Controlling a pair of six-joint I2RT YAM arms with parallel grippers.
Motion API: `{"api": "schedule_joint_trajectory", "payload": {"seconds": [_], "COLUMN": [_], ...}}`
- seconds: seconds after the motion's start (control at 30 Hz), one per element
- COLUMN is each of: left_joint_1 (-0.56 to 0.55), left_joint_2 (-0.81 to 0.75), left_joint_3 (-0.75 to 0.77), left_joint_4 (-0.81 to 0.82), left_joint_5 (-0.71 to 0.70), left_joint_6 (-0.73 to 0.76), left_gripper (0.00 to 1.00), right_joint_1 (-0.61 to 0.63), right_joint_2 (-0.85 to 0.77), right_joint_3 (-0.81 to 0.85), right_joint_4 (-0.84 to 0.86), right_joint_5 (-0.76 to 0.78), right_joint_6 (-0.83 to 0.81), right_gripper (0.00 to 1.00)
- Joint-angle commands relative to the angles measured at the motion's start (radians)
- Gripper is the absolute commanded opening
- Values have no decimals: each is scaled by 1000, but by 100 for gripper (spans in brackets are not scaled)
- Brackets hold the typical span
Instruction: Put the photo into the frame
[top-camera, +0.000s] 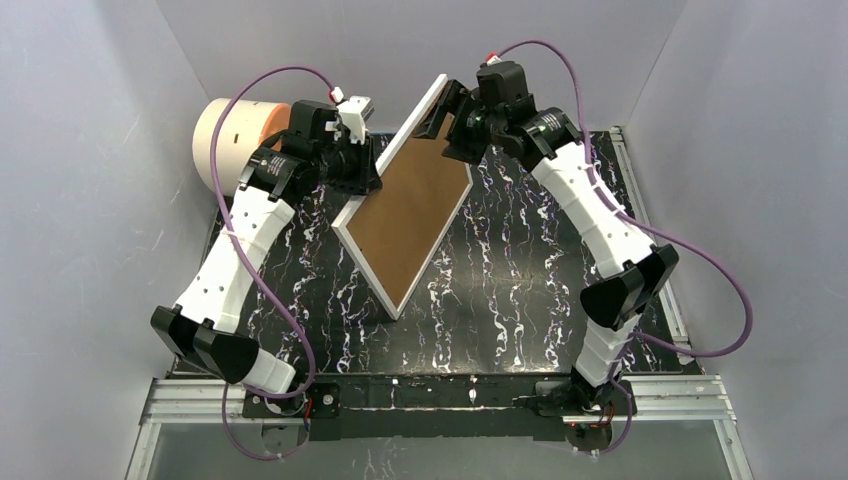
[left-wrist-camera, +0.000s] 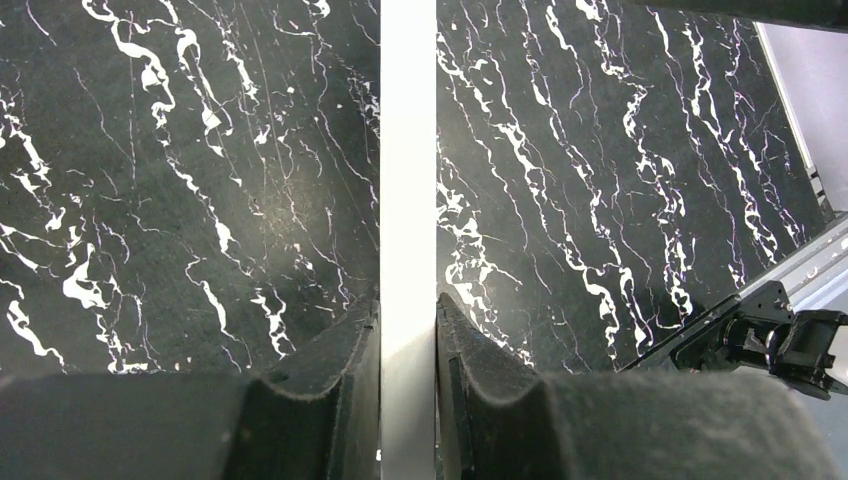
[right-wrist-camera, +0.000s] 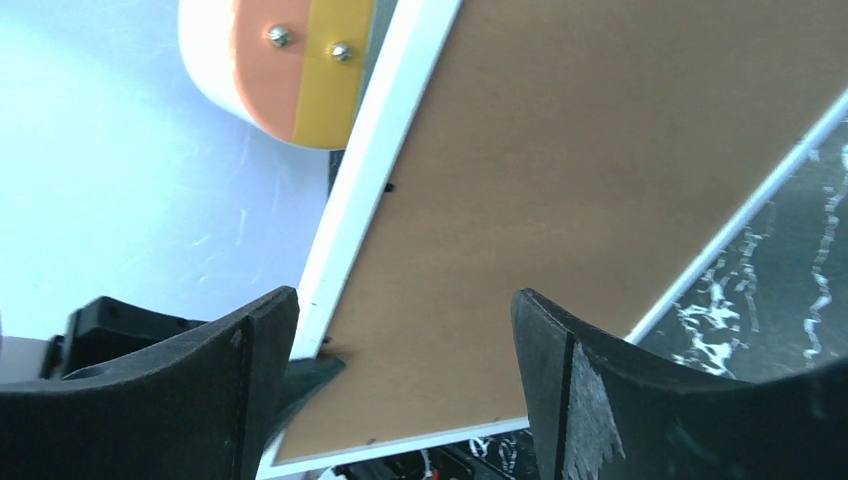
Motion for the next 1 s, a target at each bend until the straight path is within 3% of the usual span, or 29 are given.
{"api": "schedule_joint_trajectory", "payload": {"seconds": [0.0,0.23,0.6,0.7,0.8,0.97], "left_joint_1": [-17,-39,-58,-58,-58,-57], "left_joint_2": [-50,-63,-81,-88,-106,-144], "left_joint_3": [16,-27,-70,-80,-102,-146], "left_joint_4": [38,39,60,77,115,217], "left_joint_5": [44,58,154,190,241,347], "left_joint_6": [13,27,85,86,91,56], "left_gripper": [0,1,19,30,44,74], "right_joint_1": [7,8,11,13,7,1], "right_joint_2": [91,173,215,222,213,109], "right_joint_3": [108,198,240,265,260,153], "right_joint_4": [9,-51,-133,-159,-196,-212], "right_joint_5": [-93,-93,-47,-42,-56,-16], "right_joint_6": [42,41,5,-12,-27,-53], "right_gripper": [87,94,93,88,73,67]}}
